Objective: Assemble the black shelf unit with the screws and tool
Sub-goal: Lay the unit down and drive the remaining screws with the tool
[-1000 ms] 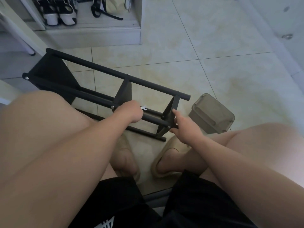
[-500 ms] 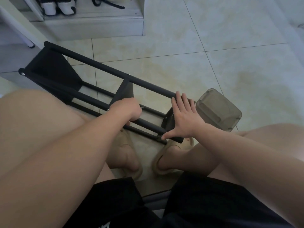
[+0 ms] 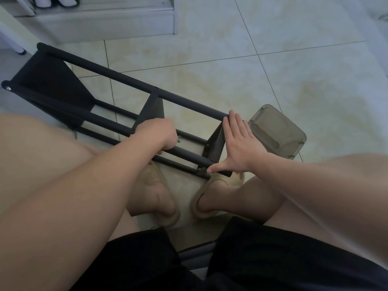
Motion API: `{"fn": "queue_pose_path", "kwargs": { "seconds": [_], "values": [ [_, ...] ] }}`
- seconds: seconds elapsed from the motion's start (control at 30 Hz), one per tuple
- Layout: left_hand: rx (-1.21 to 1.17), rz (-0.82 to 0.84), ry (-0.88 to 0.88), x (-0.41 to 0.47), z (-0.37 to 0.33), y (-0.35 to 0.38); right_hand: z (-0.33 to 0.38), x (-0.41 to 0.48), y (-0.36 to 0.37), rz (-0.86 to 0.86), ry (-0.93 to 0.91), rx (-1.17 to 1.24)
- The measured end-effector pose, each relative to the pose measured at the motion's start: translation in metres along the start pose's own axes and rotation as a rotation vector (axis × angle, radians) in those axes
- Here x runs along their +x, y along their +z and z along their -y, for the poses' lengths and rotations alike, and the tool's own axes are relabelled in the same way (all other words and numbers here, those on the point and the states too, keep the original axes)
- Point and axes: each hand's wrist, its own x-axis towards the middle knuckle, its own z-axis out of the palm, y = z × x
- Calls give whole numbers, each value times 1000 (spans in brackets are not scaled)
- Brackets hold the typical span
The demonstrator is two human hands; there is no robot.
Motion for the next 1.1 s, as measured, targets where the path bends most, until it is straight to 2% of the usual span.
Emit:
{"fn": "queue_pose_path", "kwargs": {
  "seconds": [0.13,0.33,0.43,0.77,1.1],
  "values": [
    [50,-11,72,-1,-3,1,1,0,-1,-9,-8,-52],
    [-230,-10,379,14,-18,13,3,0,0,-38,-2,-80],
    [-279,16,432,21,-28,19,2,0,0,-51,-8,-82],
    [-368,308,440,36,-43,21,2,1,2,-56,-10,-39],
    [-825,432,283,38,-46,26,3,0,3,-60,-10,-27]
  ]
}}
